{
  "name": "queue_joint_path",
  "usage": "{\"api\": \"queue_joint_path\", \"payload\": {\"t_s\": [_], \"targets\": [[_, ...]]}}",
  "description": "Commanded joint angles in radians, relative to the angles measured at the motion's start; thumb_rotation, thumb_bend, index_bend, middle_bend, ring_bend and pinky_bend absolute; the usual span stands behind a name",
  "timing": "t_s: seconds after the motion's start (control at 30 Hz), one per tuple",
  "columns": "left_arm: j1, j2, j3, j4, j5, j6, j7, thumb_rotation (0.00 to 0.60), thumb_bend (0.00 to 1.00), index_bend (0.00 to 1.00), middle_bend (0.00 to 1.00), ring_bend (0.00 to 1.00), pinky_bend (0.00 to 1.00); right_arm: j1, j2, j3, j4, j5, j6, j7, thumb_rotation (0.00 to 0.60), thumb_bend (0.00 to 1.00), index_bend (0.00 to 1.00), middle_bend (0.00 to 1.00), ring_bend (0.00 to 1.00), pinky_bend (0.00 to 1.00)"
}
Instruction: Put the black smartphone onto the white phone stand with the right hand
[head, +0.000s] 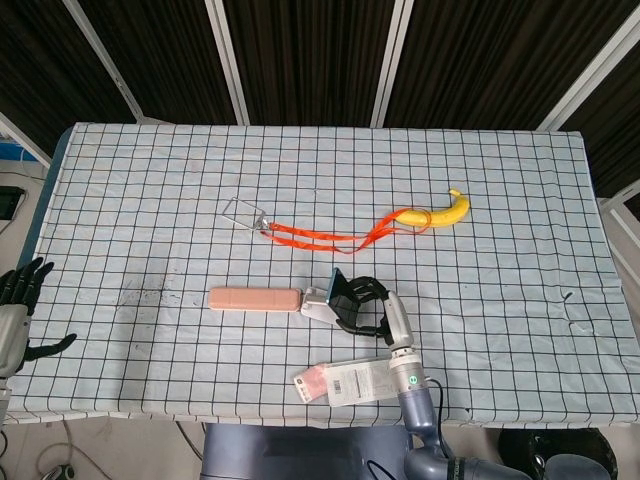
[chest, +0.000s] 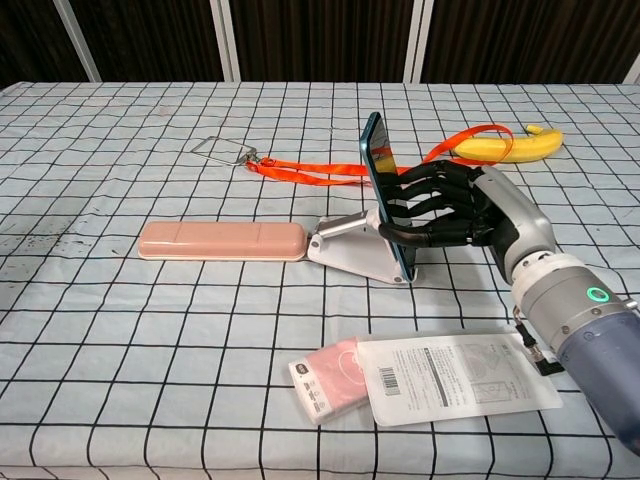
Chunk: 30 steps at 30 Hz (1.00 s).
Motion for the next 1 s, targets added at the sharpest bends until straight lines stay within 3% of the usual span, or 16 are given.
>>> {"api": "queue_joint_path", "payload": {"t_s": [0.03,0.17,1.0], "targets": [[0.000,0.000,0.000,0.000,0.000,0.000,0.000,0.600,0.00,0.00,0.00,0.00,0.00,0.001,0.003,-0.003,-0.001,-0.001,-0.007,-0.002,0.600,0.19,0.51,0.47,0.38,0.31],[0.000,0.000,0.001,-0.002,0.000,0.000,0.000,0.600,0.00,0.00,0.00,0.00,0.00,0.003,0.009,-0.006,-0.007,0.003,-0.019,-0.013,0.600,0.18,0.44,0.41,0.34,0.28],[0.001,0.000,0.001,-0.003,0.000,0.001,-0.001,0.600,0.00,0.00,0.00,0.00,0.00,0.006,0.004,0.003,-0.006,0.004,-0.010,-0.044,0.600,0.16,0.33,0.32,0.27,0.22]]}}
